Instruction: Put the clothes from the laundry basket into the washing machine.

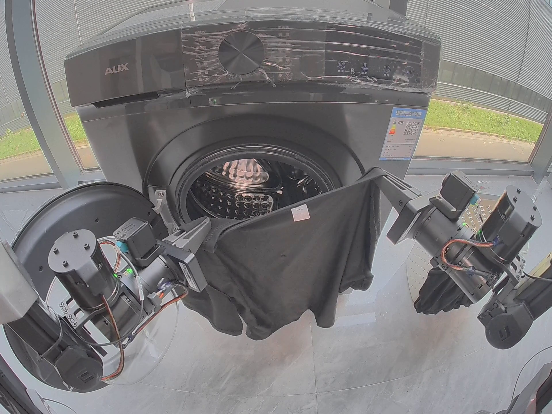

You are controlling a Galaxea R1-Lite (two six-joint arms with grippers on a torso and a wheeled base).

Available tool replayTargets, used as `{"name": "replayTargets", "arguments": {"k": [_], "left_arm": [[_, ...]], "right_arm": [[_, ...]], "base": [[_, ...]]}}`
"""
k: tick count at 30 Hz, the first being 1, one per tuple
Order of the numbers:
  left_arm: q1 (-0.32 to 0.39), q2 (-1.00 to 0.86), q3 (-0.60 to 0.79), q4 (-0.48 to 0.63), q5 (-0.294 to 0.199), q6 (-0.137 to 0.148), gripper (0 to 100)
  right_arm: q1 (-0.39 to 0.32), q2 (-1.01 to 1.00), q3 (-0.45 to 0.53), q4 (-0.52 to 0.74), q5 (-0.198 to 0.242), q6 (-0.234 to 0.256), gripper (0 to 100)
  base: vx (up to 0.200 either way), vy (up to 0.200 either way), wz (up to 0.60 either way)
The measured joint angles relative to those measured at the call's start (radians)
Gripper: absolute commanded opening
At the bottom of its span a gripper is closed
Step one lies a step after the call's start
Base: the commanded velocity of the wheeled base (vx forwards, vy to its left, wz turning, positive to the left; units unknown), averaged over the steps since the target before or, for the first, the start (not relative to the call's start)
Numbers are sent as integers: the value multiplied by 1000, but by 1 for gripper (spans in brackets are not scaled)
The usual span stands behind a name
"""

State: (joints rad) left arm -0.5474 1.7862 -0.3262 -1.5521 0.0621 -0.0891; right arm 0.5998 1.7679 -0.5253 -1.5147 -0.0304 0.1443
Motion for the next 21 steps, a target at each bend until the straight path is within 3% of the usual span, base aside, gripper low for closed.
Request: {"name": "replayTargets", "arguments": {"k": [21], "left_arm": [[13, -4, -2, -1, 2, -1, 0]], "right_arm": [[-10, -27, -8, 4, 0, 0, 0]], "base": [[0, 0, 0]]}}
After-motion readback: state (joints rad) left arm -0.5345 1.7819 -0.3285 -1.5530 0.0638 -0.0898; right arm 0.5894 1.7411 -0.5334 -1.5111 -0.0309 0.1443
